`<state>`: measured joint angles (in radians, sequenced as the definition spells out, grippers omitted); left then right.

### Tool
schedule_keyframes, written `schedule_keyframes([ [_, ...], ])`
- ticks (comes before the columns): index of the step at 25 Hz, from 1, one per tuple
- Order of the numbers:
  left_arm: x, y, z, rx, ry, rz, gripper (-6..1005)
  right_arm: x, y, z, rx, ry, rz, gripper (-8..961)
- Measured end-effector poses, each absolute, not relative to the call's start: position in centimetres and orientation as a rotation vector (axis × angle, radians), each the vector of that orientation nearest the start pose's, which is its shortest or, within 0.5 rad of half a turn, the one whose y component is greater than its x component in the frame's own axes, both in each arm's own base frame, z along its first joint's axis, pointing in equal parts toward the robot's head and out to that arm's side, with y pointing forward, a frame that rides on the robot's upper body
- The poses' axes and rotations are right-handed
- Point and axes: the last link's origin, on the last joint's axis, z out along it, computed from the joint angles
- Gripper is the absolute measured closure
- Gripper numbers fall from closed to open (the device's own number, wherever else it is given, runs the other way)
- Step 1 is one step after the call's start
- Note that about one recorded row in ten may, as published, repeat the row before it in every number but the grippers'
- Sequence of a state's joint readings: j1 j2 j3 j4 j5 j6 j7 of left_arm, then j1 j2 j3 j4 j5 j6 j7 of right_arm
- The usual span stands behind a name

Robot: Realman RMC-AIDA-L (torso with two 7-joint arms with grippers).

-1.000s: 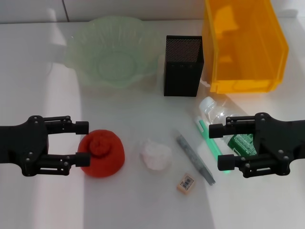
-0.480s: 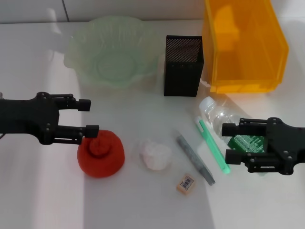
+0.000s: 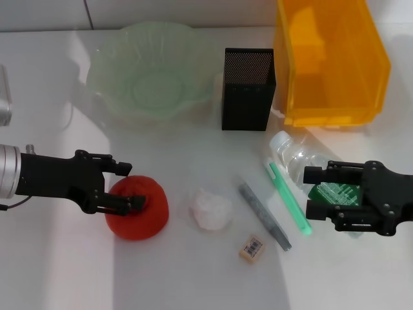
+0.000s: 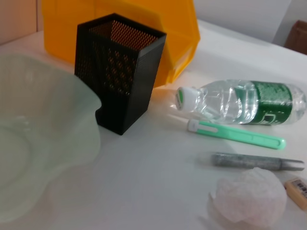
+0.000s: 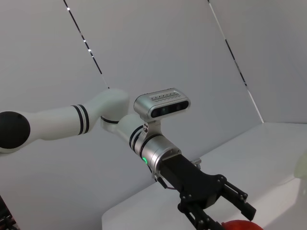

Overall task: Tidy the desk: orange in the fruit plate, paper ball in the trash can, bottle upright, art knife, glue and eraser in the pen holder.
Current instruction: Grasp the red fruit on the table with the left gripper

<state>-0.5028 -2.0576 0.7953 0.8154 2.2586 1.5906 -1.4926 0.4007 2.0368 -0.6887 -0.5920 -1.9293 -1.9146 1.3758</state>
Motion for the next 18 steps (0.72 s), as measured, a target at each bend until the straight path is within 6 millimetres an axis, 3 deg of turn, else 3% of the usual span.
schedule_keyframes([
  [5, -29.05, 31.83, 0.45, -2.886, -0.65, -0.201, 218, 27.21, 26.12, 1.33, -2.864, 0.734, 1.054, 245],
  [11, -29.19, 31.77, 0.47, -2.896, -0.658, -0.204, 398, 27.14, 26.3, 1.26, -2.861, 0.734, 1.052, 244],
  [16, -29.16, 31.44, 0.3, -2.912, -0.621, -0.219, 649, 27.13, 26.32, 1.27, -2.861, 0.733, 1.053, 244],
  [18, -29.16, 31.31, 0.28, -2.917, -0.61, -0.226, 670, 27.14, 26.3, 1.27, -2.86, 0.733, 1.054, 244],
])
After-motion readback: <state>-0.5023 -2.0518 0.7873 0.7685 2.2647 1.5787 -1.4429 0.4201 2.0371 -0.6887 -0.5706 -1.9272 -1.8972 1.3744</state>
